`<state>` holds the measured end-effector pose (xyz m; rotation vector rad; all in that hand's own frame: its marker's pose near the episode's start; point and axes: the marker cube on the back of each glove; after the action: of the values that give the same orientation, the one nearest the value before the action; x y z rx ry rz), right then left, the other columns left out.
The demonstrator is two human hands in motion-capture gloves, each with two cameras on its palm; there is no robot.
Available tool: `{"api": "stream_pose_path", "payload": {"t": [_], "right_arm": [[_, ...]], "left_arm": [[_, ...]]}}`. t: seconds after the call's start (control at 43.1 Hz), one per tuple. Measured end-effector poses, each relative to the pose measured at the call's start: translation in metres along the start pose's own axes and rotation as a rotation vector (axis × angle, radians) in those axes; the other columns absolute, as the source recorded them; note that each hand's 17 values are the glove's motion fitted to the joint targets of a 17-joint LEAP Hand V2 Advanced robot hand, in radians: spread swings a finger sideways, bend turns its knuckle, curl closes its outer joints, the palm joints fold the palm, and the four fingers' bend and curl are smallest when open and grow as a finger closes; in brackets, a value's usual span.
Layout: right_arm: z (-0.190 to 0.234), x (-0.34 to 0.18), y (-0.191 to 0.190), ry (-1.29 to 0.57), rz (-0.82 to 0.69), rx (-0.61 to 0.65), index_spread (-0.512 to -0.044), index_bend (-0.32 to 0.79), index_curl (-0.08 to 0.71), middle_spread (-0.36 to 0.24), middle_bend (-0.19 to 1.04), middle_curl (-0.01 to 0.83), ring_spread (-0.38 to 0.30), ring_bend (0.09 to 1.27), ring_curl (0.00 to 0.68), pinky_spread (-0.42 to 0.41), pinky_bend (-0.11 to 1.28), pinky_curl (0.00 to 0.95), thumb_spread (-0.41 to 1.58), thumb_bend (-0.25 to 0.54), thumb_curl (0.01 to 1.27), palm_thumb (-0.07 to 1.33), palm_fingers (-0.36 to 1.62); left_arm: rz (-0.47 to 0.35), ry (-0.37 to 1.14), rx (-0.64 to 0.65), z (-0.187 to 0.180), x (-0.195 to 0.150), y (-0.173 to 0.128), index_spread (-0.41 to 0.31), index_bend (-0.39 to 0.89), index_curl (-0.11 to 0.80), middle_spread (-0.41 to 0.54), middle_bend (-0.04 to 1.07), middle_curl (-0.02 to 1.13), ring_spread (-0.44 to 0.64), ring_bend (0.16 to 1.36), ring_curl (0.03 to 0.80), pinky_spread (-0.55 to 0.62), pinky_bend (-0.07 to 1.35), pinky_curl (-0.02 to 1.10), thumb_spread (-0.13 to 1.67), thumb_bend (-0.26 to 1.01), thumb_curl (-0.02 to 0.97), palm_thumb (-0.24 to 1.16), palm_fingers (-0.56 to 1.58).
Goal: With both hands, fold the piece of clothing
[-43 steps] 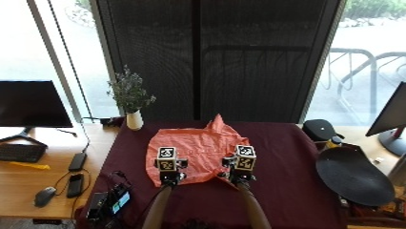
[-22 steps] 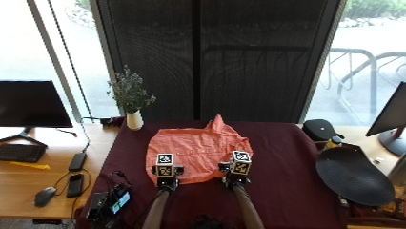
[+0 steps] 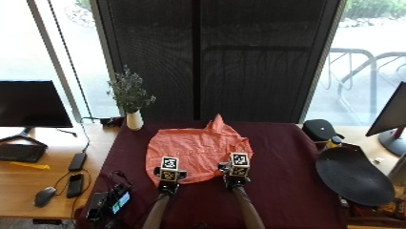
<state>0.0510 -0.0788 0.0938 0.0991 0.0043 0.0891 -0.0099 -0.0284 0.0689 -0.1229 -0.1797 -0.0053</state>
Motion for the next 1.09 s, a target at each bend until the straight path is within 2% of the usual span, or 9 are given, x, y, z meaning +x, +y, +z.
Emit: {"api": "stream_pose_path", "payload": {"t": [0.186, 0.302, 0.441, 0.581, 0.65, 0.72, 0.929, 1.022, 1.092], "right_arm": [[-0.011, 0.001, 0.01, -0.019, -0.086, -0.096, -0.288, 0.11, 0.359, -0.178, 0.3, 0.419, -0.24, 0.57, 0.399, -0.262, 0.5, 0.35, 1.08, 0.067, 0.43, 1.0, 1.29], [-0.021, -0.021, 0.034, -0.249, -0.397, -0.29, -0.291, 0.12, 0.348, -0.194, 0.31, 0.43, -0.259, 0.62, 0.415, -0.303, 0.53, 0.366, 1.08, 0.061, 0.43, 1.04, 1.3], [-0.049, 0.006, 0.051, 0.061, -0.234, -0.345, -0.295, 0.13, 0.342, -0.21, 0.32, 0.44, -0.27, 0.65, 0.427, -0.326, 0.56, 0.375, 1.07, 0.048, 0.42, 1.06, 1.3], [-0.072, 0.018, 0.049, 0.098, -0.224, -0.452, -0.297, 0.12, 0.334, -0.224, 0.33, 0.45, -0.273, 0.67, 0.435, -0.338, 0.57, 0.38, 1.07, 0.03, 0.42, 1.08, 1.29], [-0.091, 0.018, 0.03, 0.104, -0.263, -0.388, -0.302, 0.12, 0.332, -0.228, 0.34, 0.453, -0.269, 0.68, 0.439, -0.341, 0.58, 0.381, 1.07, 0.02, 0.42, 1.08, 1.29], [-0.118, 0.013, 0.001, 0.114, -0.223, -0.289, -0.305, 0.11, 0.323, -0.231, 0.34, 0.457, -0.269, 0.7, 0.443, -0.346, 0.58, 0.383, 1.06, 0.012, 0.42, 1.09, 1.28], [-0.134, -0.005, -0.106, 0.06, -0.053, -0.012, -0.314, 0.11, 0.315, -0.253, 0.35, 0.463, -0.263, 0.71, 0.451, -0.337, 0.59, 0.383, 1.07, 0.005, 0.43, 1.14, 1.25], [-0.133, -0.019, -0.149, 0.095, -0.025, 0.21, -0.318, 0.11, 0.309, -0.258, 0.35, 0.465, -0.263, 0.71, 0.452, -0.335, 0.58, 0.381, 1.06, 0.004, 0.43, 1.16, 1.24], [-0.148, -0.036, -0.17, 0.116, -0.034, 0.427, -0.319, 0.12, 0.308, -0.26, 0.34, 0.465, -0.262, 0.7, 0.451, -0.327, 0.59, 0.382, 1.04, -0.009, 0.44, 1.16, 1.23]], "left_arm": [[0.022, -0.009, 0.082, -0.002, -0.001, 0.005, -0.259, 0.29, 0.448, -0.258, 0.31, 0.44, -0.25, 0.5, 0.341, 0.05, 0.1, 0.25, 1.14, 0.01, 0.33, 0.58, 1.08], [0.043, -0.005, -0.016, -0.014, -0.011, 0.019, -0.283, 0.31, 0.473, -0.287, 0.38, 0.49, -0.29, 0.51, 0.372, 0.03, 0.09, 0.24, 1.16, 0.01, 0.329, 0.62, 1.09], [0.186, -0.005, -0.132, -0.002, -0.007, 0.017, -0.296, 0.28, 0.484, -0.322, 0.48, 0.52, -0.32, 0.55, 0.393, 0.01, 0.07, 0.2, 1.18, 0.0, 0.325, 0.64, 1.14], [0.283, -0.06, -0.199, -0.038, -0.008, 0.043, -0.287, 0.2, 0.478, -0.34, 0.54, 0.54, -0.36, 0.65, 0.425, 0.01, 0.08, 0.17, 1.19, 0.02, 0.337, 0.73, 1.13], [0.26, -0.083, -0.178, -0.063, -0.015, 0.043, -0.267, 0.12, 0.453, -0.343, 0.56, 0.54, -0.36, 0.71, 0.44, 0.02, 0.1, 0.16, 1.18, 0.03, 0.343, 0.77, 1.08], [0.187, -0.07, -0.128, -0.087, -0.026, 0.027, -0.268, 0.15, 0.447, -0.343, 0.56, 0.55, -0.37, 0.73, 0.449, 0.03, 0.1, 0.15, 1.19, 0.03, 0.346, 0.79, 1.08], [-0.079, 0.021, 0.108, -0.121, -0.048, -0.066, -0.288, 0.24, 0.487, -0.344, 0.6, 0.55, -0.36, 0.67, 0.443, 0.06, 0.06, 0.1, 1.25, -0.01, 0.326, 0.76, 1.07], [-0.191, 0.007, 0.229, -0.112, -0.053, -0.11, -0.292, 0.26, 0.501, -0.341, 0.62, 0.56, -0.34, 0.63, 0.437, 0.09, 0.06, 0.08, 1.28, 0.0, 0.32, 0.77, 1.05], [-0.239, 0.031, 0.293, -0.112, -0.052, -0.121, -0.295, 0.27, 0.509, -0.336, 0.62, 0.57, -0.33, 0.61, 0.434, 0.1, 0.07, 0.06, 1.31, 0.0, 0.318, 0.79, 1.04]]}}
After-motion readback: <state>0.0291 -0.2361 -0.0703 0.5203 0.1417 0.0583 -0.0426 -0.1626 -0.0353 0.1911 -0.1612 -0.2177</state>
